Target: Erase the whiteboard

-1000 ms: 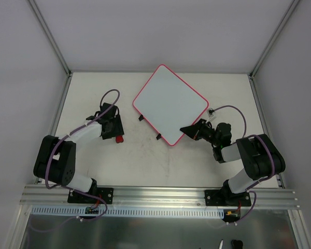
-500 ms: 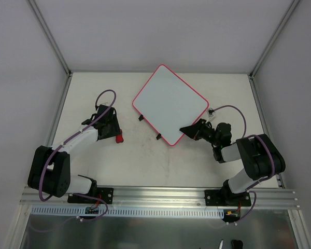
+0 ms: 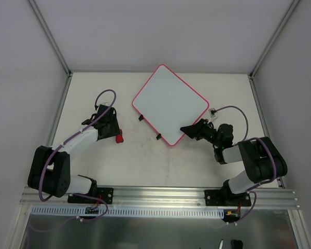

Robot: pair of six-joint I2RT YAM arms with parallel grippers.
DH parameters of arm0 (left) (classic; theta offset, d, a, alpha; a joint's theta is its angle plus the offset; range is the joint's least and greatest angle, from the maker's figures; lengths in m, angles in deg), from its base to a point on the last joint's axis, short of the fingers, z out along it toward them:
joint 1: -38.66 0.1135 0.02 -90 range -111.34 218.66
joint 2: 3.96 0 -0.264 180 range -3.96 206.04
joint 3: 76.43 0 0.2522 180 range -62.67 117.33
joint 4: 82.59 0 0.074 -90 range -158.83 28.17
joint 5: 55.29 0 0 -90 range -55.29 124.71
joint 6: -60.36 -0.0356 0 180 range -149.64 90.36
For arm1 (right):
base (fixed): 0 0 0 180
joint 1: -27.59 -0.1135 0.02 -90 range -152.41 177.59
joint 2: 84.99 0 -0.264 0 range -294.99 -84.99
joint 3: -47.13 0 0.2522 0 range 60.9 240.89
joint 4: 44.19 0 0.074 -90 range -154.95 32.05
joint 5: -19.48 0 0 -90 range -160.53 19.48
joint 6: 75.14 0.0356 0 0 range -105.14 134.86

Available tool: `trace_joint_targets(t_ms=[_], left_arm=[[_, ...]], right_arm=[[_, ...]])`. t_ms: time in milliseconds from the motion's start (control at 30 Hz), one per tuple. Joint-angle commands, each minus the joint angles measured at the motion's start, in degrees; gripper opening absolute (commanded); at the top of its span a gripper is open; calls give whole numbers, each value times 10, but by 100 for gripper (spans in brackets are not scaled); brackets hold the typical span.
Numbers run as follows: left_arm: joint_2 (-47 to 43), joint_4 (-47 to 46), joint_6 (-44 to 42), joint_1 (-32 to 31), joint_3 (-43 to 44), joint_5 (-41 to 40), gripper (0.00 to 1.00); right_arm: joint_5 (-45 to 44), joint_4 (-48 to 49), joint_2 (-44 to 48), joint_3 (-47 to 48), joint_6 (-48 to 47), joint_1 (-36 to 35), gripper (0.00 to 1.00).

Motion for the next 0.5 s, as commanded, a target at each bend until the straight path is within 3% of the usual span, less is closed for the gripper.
trace_joint_targets(t_ms=[0,300,467], left_arm=[[-17,0,-7,2,-8,-11,57],[-19,-2,-4,2,-10,-9,58],[-31,-4,0,2,-15,-9,64]], right_arm=[[-11,142,18,-7,-10,7,47],[-49,142,40,-36,-11,25,68],[-53,142,65,-52,-17,32,72]])
